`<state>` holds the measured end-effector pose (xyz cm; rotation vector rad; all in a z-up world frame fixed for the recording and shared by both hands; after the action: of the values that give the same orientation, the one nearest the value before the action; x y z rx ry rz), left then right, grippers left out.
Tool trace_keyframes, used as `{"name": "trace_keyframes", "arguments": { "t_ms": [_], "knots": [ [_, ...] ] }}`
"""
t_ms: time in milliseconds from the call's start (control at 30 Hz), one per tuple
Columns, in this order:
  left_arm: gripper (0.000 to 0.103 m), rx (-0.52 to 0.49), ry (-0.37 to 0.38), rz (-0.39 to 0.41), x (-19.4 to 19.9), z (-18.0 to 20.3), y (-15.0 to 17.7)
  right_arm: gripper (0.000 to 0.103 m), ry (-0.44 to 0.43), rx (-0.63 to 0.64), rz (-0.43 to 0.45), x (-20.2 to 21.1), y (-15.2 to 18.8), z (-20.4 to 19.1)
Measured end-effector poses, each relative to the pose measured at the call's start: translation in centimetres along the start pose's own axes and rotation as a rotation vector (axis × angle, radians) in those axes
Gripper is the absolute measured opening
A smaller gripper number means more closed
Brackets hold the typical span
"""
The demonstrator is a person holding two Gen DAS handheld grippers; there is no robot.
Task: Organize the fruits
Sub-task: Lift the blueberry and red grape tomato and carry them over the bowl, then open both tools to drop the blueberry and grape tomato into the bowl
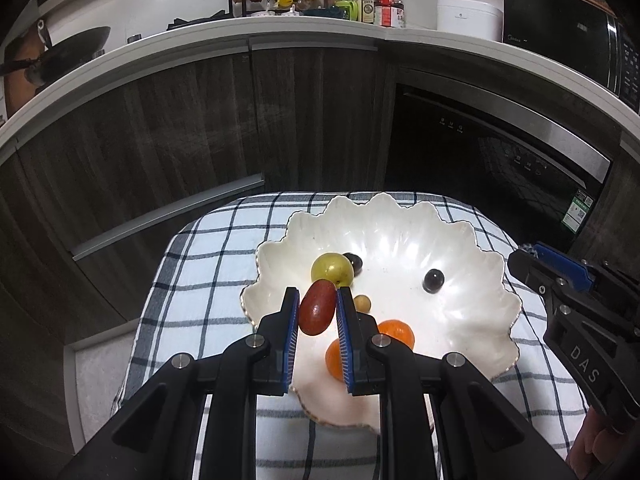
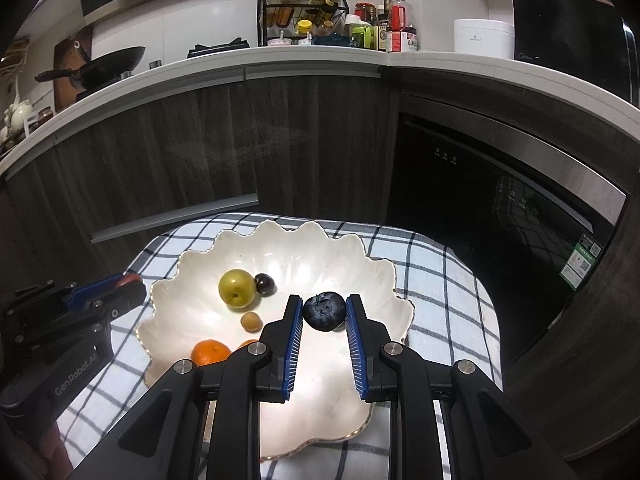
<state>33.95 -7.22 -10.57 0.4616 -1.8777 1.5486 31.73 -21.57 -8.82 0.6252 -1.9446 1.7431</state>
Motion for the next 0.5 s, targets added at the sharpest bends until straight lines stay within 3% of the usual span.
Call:
{"name": "trace_keyframes", "arguments": {
  "t_ms": [300,367,400,500],
  "knots": [
    [0.021,-0.004,0.013,-0.031,-2.7,0.7,-0.2,0.024,0.009,-0.014,-0.017,-2.2,-0.1,0.9],
    [0.033,-0.009,0.014,-0.033,-2.9,0.8,-0.3,0.024,0.008,-0.016,-0.028,-2.8,0.0,1.1],
    [0.044,-0.011,0.011,-0.032,-3.0,0.9,-0.3,0.024,0.008,-0.018,-0.029,-2.9,0.0,1.2],
    [0.054,-0.018,-0.012,-0.029,-3.1,0.7,-0.2,0.029,0.01,-0.018,-0.031,-3.2,0.0,1.4]
  ]
}}
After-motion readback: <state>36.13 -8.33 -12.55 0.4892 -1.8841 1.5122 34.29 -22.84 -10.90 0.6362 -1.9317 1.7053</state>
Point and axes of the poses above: each gripper's, at about its wrist camera, not at the fingertips, and x roughly against the way its jaws point, z to its right, y to its underside, the point moved 10 cm from there along -x, roughly the way its jaws point, and after that the axes turned 7 degrees about -x, right-handed, at the moved point
